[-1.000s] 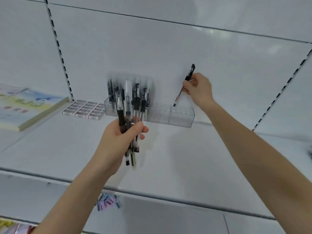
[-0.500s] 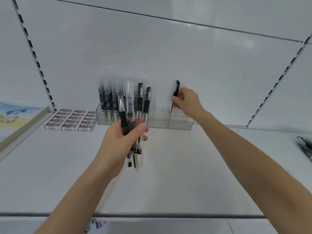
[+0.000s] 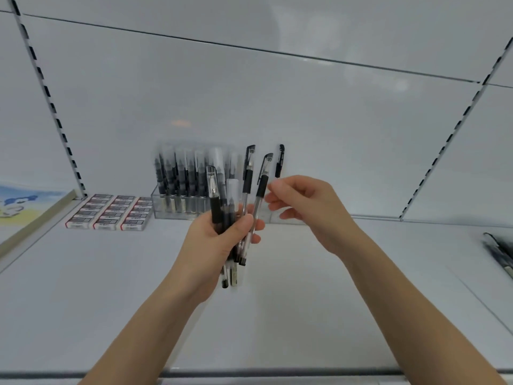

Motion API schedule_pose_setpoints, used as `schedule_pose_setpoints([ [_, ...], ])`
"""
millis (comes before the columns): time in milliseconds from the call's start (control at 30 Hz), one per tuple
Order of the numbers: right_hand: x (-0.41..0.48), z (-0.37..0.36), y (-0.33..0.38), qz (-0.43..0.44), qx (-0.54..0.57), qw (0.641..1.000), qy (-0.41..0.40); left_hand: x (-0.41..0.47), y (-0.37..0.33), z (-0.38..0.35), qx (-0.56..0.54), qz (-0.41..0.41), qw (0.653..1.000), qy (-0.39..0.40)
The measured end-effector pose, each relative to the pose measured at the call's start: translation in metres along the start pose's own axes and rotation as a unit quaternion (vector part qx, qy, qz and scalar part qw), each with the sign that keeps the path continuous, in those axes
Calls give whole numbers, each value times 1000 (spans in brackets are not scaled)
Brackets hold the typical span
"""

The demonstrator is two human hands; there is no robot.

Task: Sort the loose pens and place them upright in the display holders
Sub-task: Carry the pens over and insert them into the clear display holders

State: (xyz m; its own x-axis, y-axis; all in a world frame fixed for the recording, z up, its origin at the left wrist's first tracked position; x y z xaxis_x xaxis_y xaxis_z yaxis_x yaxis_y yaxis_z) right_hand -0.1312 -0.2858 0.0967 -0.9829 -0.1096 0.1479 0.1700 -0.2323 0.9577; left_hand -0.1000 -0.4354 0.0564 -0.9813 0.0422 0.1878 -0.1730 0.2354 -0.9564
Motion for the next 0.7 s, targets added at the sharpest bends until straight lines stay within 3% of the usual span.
schedule_pose_setpoints([
  [267, 7, 8, 4, -42, 43, 997, 40, 8, -2, -15, 17, -6, 999, 29],
  [333, 17, 19, 11, -21, 67, 998, 2, 10, -1, -12, 6, 0, 1000, 14],
  [400, 31, 44, 18, 23, 93, 990, -101, 9, 0, -5, -8, 7, 1000, -5],
  [500, 51, 76, 16, 84, -30, 969, -229, 8, 3, 6, -20, 17, 999, -34],
  [700, 80, 64, -5, 70, -126, 973, -181, 2, 8, 12, -10, 20, 998, -50],
])
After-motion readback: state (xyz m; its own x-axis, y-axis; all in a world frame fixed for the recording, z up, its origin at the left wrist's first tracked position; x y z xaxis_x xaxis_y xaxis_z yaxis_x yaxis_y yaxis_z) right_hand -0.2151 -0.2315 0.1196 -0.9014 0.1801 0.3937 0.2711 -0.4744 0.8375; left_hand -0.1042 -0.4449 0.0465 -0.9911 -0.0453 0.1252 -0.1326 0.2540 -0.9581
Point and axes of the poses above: each hand's wrist, its own x-axis towards the middle knuckle, its own z-axis out of the back of the hand, y = z × x, the point moved 4 cm from there along x, towards the middle knuckle, and after that the axes turned 4 degrees about -z, right-handed, at the moved point
